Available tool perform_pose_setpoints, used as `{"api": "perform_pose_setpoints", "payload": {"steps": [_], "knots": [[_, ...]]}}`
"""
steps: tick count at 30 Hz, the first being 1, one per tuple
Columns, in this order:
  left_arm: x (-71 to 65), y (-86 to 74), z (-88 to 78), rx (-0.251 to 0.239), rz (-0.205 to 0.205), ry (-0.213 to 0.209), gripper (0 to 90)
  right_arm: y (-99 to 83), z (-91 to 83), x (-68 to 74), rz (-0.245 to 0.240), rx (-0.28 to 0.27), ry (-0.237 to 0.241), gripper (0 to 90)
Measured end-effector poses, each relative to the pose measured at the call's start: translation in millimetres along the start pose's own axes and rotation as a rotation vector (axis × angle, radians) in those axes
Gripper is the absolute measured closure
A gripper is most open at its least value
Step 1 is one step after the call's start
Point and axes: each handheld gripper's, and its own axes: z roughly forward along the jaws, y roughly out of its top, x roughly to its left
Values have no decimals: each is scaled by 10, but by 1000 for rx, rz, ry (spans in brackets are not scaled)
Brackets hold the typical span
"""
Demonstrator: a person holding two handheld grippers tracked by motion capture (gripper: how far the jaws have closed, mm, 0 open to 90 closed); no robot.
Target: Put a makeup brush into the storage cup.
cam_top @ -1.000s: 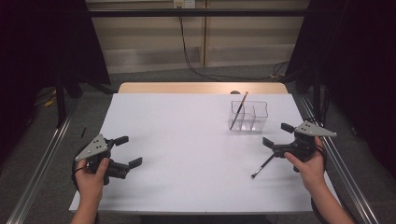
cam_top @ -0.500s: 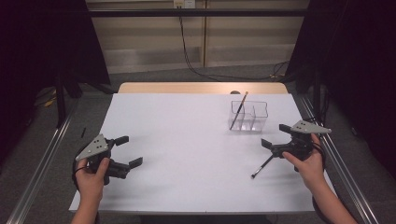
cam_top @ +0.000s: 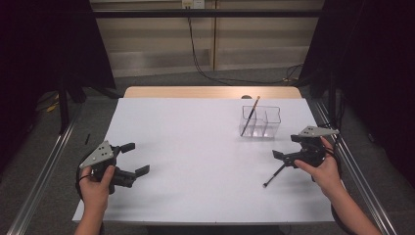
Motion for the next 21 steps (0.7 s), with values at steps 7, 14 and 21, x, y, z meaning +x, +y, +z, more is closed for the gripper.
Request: {"api": "perform_pose_setpoints", "payload": {"steps": [7,14,21], "knots": [[-4,2,4,3,0,0,1,26,40,-18,-8,108,-6,2],[-2,-1,8,6,0,-1,1,30,68,-26,-12,193,6,2],[-2,1,12,5,3,-2,1,36,99,-40,-29,288,13,2]]}}
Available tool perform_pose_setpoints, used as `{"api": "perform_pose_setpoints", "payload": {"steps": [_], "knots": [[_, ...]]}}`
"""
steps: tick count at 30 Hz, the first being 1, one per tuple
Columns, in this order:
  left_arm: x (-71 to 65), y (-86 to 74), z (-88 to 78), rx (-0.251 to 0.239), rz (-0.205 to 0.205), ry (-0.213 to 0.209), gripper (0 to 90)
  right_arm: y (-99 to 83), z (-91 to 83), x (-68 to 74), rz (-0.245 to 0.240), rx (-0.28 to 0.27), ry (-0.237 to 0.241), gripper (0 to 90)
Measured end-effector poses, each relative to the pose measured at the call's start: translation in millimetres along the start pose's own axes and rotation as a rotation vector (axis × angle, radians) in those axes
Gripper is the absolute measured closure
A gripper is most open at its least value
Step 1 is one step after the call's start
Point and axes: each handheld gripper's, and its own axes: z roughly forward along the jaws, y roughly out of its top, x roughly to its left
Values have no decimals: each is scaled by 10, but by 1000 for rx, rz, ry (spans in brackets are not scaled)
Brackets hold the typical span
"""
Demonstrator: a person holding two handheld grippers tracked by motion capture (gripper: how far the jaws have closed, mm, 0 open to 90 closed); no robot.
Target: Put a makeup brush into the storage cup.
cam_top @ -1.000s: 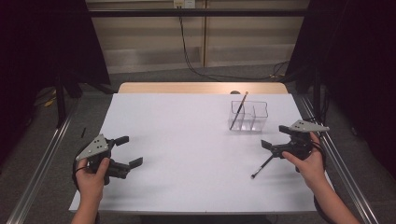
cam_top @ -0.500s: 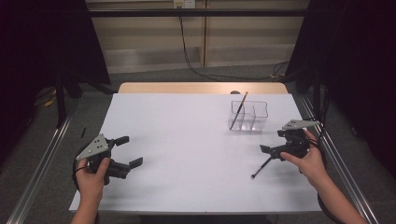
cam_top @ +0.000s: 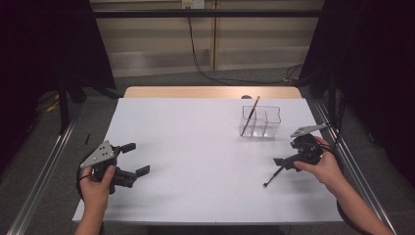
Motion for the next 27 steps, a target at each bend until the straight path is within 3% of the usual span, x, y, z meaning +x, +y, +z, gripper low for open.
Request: {"api": "perform_pose_setpoints", "payload": {"steps": [12,27], "knots": [[-10,3,12,6,4,-2,1,38,52,-31,39,133,-23,16],[-7,5,5,6,6,0,1,17,154,-36,153,253,-60,60]]}}
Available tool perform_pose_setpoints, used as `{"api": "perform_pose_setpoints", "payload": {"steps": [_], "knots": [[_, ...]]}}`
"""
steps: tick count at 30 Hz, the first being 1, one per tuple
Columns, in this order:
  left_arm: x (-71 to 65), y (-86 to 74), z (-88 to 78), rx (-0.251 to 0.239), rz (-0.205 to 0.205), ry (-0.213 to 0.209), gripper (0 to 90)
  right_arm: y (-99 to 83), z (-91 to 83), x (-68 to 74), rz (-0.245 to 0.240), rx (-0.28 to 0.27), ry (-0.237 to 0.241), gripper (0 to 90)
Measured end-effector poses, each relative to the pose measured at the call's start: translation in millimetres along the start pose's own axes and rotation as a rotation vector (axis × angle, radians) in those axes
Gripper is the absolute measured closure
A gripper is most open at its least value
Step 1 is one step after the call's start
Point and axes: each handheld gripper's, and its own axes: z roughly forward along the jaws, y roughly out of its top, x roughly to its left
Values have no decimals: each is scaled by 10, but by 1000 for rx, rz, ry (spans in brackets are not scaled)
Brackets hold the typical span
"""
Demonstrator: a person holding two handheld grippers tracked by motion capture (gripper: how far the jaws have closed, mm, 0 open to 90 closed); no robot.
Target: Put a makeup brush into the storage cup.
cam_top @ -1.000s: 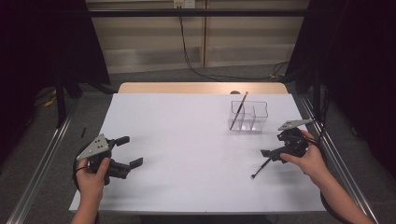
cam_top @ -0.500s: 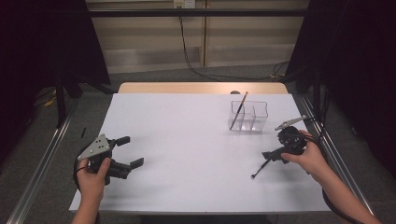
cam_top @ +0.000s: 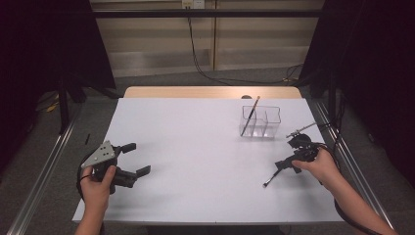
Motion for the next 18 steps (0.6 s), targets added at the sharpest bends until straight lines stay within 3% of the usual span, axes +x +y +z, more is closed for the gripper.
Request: {"api": "perform_pose_setpoints", "payload": {"steps": [10,18], "knots": [[5,-2,-2,1,1,3,1,-75,10,29,33,25,17,125],[8,0,7,3,3,1,1,-62,46,74,16,34,9,187]]}}
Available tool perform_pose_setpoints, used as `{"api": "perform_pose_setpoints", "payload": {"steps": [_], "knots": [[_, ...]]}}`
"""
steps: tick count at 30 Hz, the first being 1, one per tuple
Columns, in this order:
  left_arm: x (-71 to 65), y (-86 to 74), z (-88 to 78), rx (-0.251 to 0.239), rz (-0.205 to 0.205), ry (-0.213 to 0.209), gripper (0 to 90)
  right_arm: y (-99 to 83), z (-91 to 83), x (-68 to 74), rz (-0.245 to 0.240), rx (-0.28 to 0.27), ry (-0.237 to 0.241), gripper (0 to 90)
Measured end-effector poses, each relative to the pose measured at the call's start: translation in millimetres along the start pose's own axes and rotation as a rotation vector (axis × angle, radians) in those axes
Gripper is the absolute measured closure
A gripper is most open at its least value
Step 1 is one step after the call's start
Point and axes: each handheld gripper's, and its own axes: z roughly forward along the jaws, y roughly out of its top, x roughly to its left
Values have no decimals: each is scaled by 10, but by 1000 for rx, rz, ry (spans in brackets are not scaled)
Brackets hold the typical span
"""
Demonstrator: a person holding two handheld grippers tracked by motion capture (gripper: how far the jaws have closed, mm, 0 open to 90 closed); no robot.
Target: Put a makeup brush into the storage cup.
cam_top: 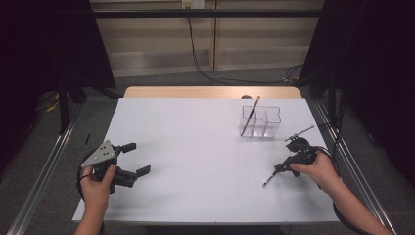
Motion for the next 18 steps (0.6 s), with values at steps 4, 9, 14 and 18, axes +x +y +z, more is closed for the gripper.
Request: {"api": "perform_pose_setpoints", "payload": {"steps": [4,9,14,18], "knots": [[0,-2,-5,0,1,0,1,18,9,15,21,-7,5,189],[5,-6,-5,-1,-2,-1,1,54,25,15,66,-10,8,139],[4,-11,5,2,-2,-7,0,97,77,32,115,-24,-9,78],[9,-16,1,4,-6,-5,1,99,86,83,64,-9,-64,148]]}}
